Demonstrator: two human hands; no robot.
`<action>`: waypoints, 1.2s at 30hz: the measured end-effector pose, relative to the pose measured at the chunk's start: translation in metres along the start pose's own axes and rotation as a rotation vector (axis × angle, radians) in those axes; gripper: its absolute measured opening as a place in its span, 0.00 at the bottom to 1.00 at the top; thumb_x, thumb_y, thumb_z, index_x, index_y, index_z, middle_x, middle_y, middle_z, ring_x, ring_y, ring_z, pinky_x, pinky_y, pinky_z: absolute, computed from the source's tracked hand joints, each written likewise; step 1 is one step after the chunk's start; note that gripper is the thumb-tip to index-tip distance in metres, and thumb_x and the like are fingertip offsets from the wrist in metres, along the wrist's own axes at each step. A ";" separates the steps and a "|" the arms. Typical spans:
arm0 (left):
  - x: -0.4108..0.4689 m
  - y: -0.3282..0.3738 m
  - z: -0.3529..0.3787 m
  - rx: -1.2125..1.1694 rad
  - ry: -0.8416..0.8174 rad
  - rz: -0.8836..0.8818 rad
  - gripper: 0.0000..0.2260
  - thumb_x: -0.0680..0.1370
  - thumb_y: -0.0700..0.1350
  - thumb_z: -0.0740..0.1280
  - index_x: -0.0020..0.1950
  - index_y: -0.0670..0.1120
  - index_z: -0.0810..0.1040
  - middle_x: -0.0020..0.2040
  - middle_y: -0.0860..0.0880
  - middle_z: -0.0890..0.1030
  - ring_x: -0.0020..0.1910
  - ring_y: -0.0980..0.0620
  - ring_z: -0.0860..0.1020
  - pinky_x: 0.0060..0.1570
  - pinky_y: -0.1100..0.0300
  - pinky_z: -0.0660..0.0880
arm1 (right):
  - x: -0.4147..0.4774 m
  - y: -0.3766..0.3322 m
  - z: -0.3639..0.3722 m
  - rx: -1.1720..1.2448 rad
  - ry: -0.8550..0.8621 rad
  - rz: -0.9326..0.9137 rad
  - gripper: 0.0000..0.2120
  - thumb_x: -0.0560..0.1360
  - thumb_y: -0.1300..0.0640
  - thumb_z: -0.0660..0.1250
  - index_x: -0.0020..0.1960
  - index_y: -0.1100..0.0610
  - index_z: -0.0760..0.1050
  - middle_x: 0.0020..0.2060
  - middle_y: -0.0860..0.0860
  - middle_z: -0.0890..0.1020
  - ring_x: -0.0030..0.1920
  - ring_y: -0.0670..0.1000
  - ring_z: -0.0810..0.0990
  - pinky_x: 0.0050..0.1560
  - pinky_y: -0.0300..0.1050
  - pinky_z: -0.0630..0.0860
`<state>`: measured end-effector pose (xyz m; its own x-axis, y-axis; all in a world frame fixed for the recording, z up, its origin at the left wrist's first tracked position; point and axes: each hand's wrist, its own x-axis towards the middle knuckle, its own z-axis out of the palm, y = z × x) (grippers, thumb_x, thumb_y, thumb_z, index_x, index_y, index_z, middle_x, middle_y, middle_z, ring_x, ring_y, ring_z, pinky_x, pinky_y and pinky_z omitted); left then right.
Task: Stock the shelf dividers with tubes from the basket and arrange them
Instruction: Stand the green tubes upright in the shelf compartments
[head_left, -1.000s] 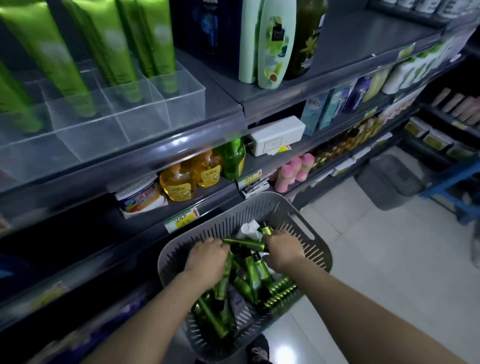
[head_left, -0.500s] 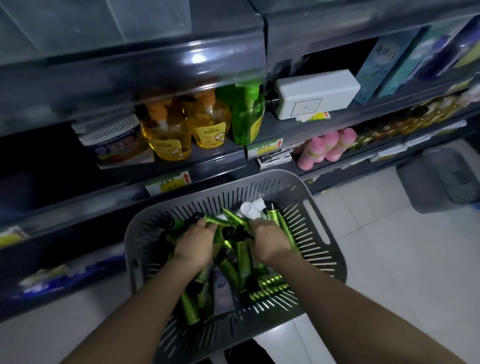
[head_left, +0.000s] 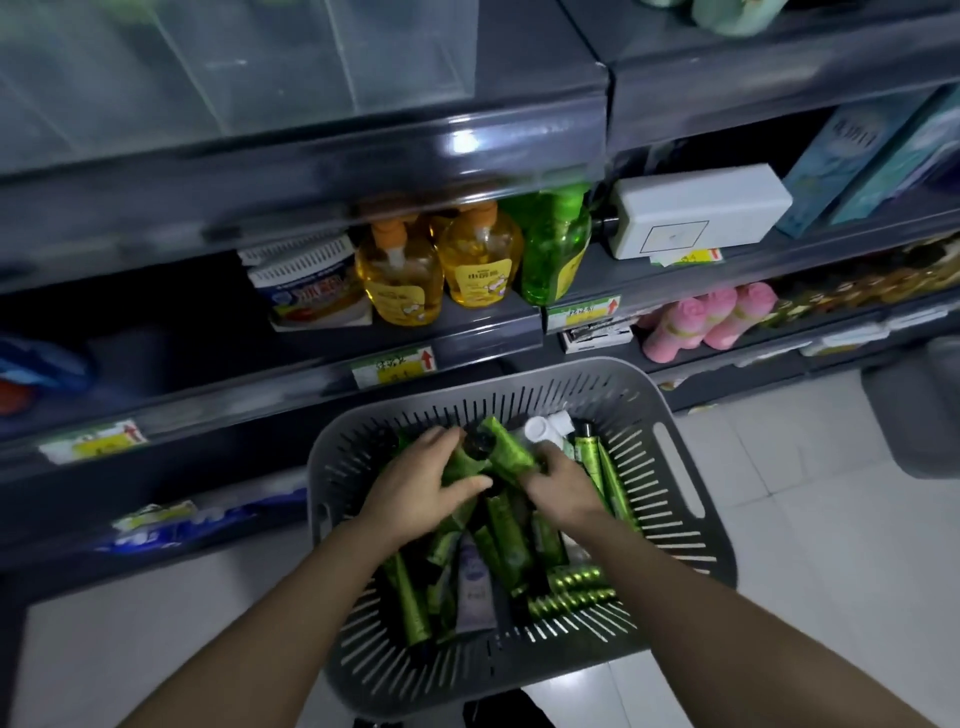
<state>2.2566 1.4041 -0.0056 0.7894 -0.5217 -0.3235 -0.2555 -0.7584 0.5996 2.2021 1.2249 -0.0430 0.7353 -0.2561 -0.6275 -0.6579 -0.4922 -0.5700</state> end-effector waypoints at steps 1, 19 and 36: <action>-0.003 0.003 -0.007 -0.042 0.033 -0.003 0.24 0.74 0.58 0.68 0.65 0.48 0.71 0.59 0.55 0.73 0.58 0.52 0.74 0.53 0.57 0.72 | -0.004 -0.004 0.000 0.049 0.006 0.002 0.19 0.68 0.42 0.65 0.58 0.44 0.70 0.50 0.50 0.83 0.49 0.54 0.80 0.55 0.53 0.77; -0.150 -0.030 -0.144 -0.743 -0.172 -0.102 0.22 0.71 0.32 0.72 0.62 0.44 0.71 0.54 0.44 0.80 0.44 0.47 0.80 0.48 0.50 0.79 | -0.137 -0.131 0.053 0.656 -0.023 -0.191 0.10 0.78 0.54 0.66 0.56 0.56 0.70 0.43 0.56 0.83 0.37 0.55 0.81 0.40 0.51 0.78; -0.259 -0.052 -0.303 -0.348 0.101 -0.063 0.09 0.74 0.33 0.69 0.53 0.42 0.78 0.47 0.44 0.81 0.32 0.53 0.79 0.29 0.62 0.74 | -0.218 -0.259 0.049 0.816 -0.248 -0.529 0.05 0.79 0.60 0.62 0.46 0.55 0.74 0.33 0.49 0.77 0.35 0.48 0.73 0.34 0.41 0.69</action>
<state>2.2351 1.6972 0.2688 0.8533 -0.4236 -0.3040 -0.0130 -0.6001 0.7998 2.2043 1.4488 0.2157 0.9720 0.0569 -0.2280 -0.2350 0.2526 -0.9386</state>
